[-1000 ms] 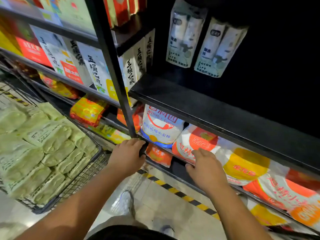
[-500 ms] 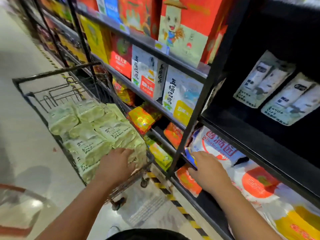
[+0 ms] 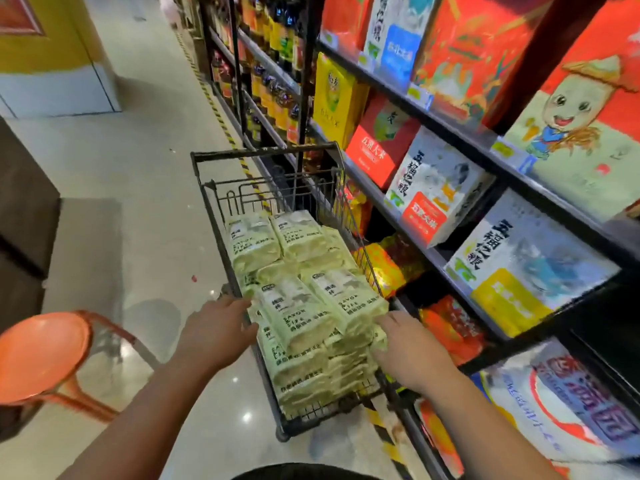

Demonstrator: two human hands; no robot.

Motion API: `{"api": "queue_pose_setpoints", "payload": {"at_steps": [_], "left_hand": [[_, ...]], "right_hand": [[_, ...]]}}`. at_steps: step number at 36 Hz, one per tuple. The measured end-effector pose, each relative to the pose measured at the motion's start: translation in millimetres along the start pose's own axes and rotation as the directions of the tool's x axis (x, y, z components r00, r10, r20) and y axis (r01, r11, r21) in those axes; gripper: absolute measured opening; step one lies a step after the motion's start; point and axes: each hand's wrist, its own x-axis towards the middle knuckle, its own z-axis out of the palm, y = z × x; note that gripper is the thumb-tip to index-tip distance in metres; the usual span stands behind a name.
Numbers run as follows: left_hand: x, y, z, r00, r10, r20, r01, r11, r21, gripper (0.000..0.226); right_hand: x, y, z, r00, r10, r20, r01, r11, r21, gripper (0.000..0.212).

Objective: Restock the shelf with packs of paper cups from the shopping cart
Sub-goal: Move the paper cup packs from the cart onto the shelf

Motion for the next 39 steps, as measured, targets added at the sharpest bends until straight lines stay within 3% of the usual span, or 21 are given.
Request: {"api": "queue_pose_setpoints", "payload": {"at_steps": [13,24,33,39], "left_hand": [[72.9,-24.6,23.0,0.991,-0.134,0.022,0.135,0.984,-0.115,0.053],[185.9,-22.8,11.7,0.959,-0.281,0.029,0.282,0.951,-0.126,0.056],[293.4,-20.0,29.1,0.834,-0.522,0.178,0.551,0.793,-0.260,0.058],[327.1,-19.0,45.3,0.770,-0.586,0.253,0.633,0.648,-0.424,0.057]], "right_hand": [[122.8,-1.6,-12.6,0.987,-0.113,0.117,0.123,0.989,-0.081,0.060],[300.3,11.1,-42.2,0.971,-0.200,0.130,0.181,0.973,0.144,0.062],[428.3,6.7,-34.0,0.978,-0.117,0.172,0.046,0.927,0.373,0.075],[464.4,-9.9,-4.3,0.933,-0.067,0.352,-0.126,0.859,0.496,0.103]]}}
